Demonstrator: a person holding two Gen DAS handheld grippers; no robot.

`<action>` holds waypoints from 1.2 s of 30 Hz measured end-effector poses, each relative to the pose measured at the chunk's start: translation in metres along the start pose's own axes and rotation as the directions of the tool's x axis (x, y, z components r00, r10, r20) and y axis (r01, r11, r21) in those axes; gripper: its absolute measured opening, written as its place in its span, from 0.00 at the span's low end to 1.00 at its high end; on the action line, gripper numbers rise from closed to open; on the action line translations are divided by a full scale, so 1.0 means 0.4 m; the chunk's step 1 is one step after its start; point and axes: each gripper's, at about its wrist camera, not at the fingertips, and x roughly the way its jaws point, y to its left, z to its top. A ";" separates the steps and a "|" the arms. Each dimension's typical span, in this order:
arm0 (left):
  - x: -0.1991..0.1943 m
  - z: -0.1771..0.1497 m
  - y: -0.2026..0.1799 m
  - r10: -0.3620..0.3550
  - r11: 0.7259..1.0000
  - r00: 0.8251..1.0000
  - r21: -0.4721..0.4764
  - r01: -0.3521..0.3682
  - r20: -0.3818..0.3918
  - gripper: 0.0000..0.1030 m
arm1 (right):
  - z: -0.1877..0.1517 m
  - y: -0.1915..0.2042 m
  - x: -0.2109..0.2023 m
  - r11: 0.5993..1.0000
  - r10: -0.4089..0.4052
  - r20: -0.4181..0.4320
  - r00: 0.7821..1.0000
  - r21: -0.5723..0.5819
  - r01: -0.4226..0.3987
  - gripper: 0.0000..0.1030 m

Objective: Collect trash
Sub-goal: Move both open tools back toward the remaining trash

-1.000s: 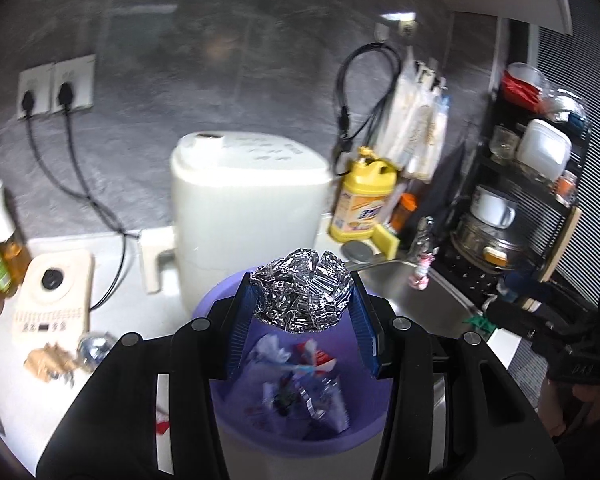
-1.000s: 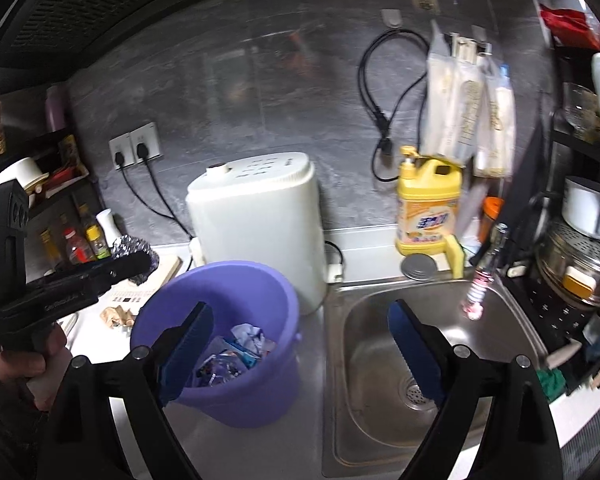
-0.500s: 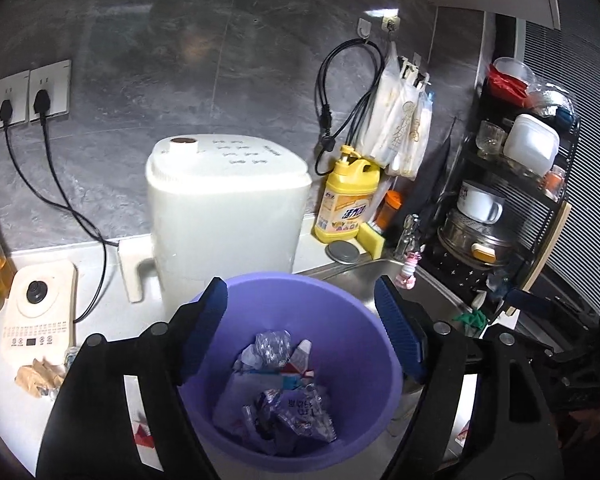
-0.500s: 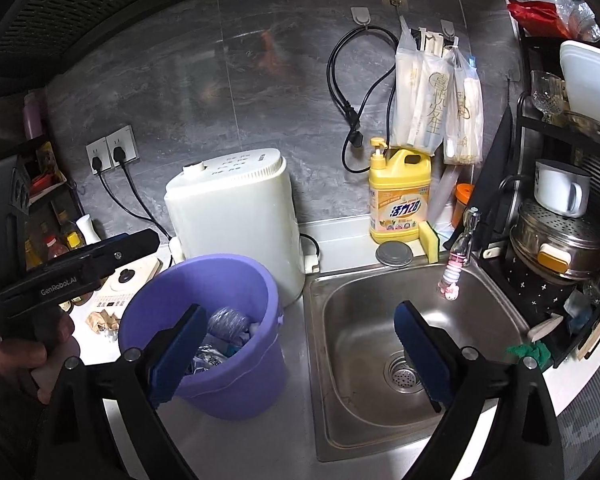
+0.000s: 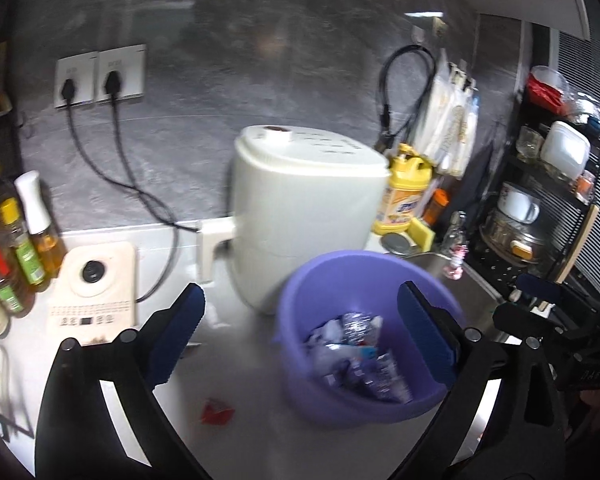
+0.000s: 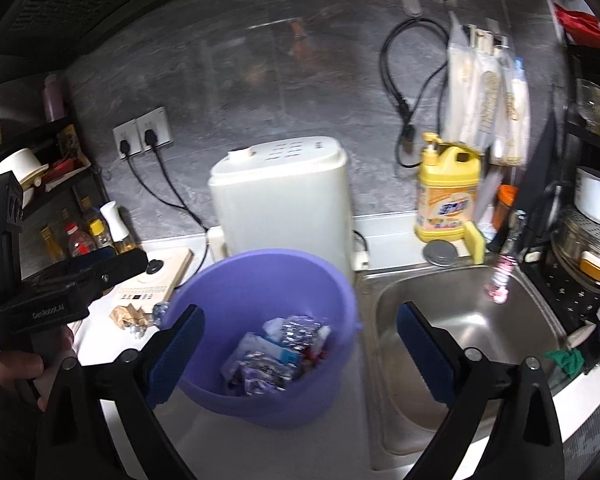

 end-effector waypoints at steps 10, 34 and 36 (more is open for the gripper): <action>-0.079 -0.030 0.181 0.140 0.987 0.990 -0.082 -0.140 0.000 0.94 | 0.014 0.170 0.083 0.991 0.113 -0.035 0.993 -0.067 -0.116 0.92; -0.101 -0.153 0.503 0.222 0.962 0.970 -0.140 -0.234 -0.102 0.94 | -0.032 0.489 0.237 0.956 0.217 -0.143 0.966 -0.170 -0.240 0.74; -0.086 -0.161 0.518 0.210 0.966 0.971 -0.128 -0.224 -0.111 0.93 | -0.045 0.509 0.250 0.953 0.218 -0.162 0.962 -0.175 -0.246 0.70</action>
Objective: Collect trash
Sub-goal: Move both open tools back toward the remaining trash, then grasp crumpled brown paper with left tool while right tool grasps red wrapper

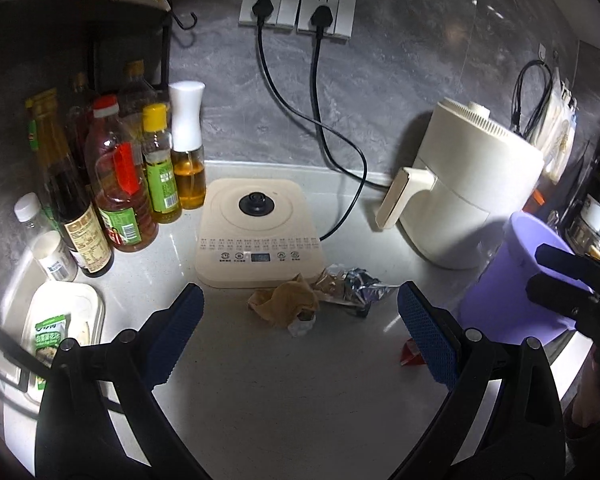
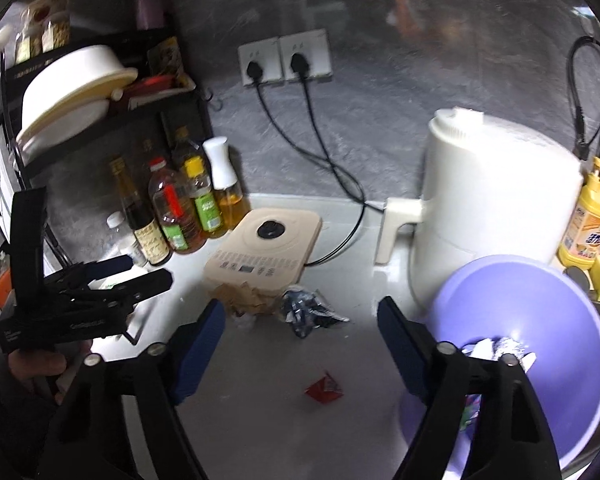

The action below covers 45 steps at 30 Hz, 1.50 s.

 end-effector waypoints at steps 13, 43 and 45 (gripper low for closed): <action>0.180 -0.025 0.072 -0.104 0.995 0.988 -0.004 0.104 -0.119 0.69 | -0.111 0.026 0.164 0.995 -0.081 -0.183 0.980 0.040 0.090 0.56; 0.170 0.006 0.120 -0.179 0.983 0.981 -0.055 0.175 -0.078 0.05 | -0.182 0.028 0.345 0.983 -0.182 -0.350 0.919 -0.039 0.180 0.02; 0.144 0.007 0.113 -0.160 0.986 0.985 -0.058 0.156 -0.058 0.05 | -0.165 0.037 0.321 0.988 -0.156 -0.318 0.935 -0.043 0.150 0.02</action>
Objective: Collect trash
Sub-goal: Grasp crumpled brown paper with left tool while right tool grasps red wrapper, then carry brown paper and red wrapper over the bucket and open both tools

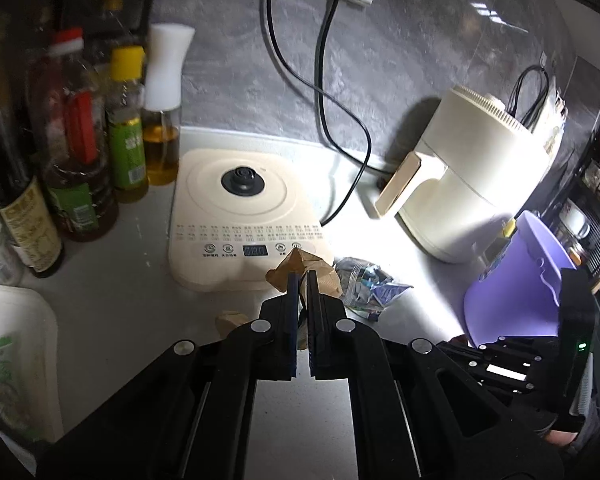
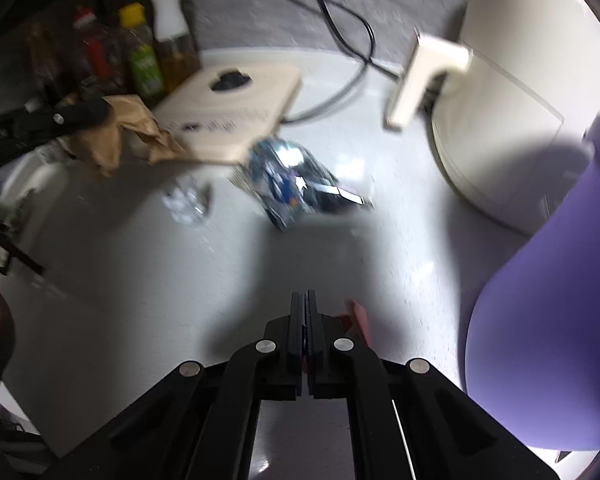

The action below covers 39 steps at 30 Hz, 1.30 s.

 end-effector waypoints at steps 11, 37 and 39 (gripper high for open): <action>-0.159 0.012 -0.050 0.126 0.992 0.989 -0.030 -0.124 0.079 0.05 | 0.090 0.010 -0.169 0.984 0.176 0.189 0.966 -0.055 -0.169 0.02; -0.207 0.048 -0.371 0.090 0.996 0.976 -0.002 -0.092 0.197 0.05 | 0.102 -0.264 -0.473 0.968 0.248 0.374 0.894 -0.058 -0.244 0.02; -0.196 0.048 -0.402 0.080 0.997 0.977 0.006 -0.082 0.199 0.05 | 0.090 -0.297 -0.479 0.970 0.240 0.377 0.894 -0.049 -0.240 0.02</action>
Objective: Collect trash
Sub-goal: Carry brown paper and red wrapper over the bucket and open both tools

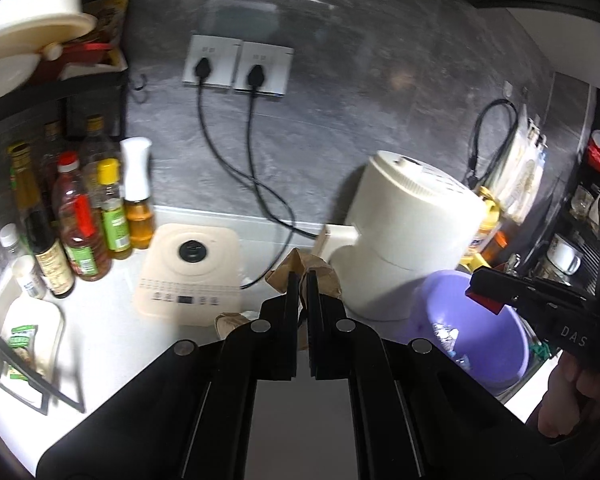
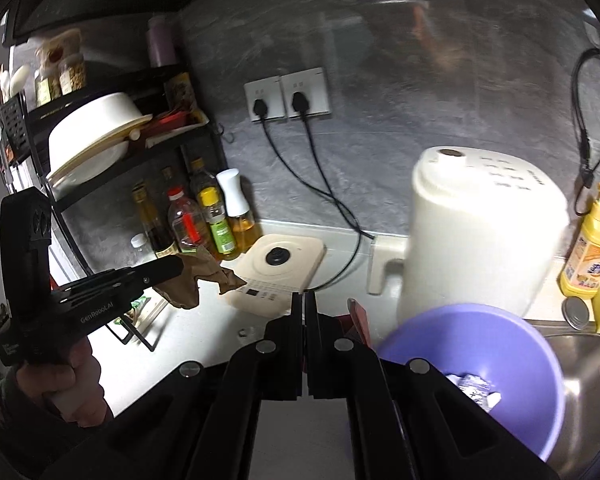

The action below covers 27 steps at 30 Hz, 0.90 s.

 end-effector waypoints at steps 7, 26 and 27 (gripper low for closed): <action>0.025 -0.013 -0.112 -0.038 0.999 0.999 0.011 0.038 0.008 0.05 | -0.023 -0.106 -0.052 0.999 -0.035 0.000 0.999 0.022 0.035 0.02; 0.066 -0.038 -0.358 -0.131 0.985 0.991 0.112 0.131 -0.004 0.05 | -0.127 -0.372 -0.192 0.977 -0.112 0.079 0.991 0.190 0.096 0.55; 0.071 -0.037 -0.372 -0.141 0.983 0.990 0.122 0.141 -0.008 0.05 | -0.130 -0.380 -0.203 0.975 -0.120 0.083 0.989 0.196 0.102 0.55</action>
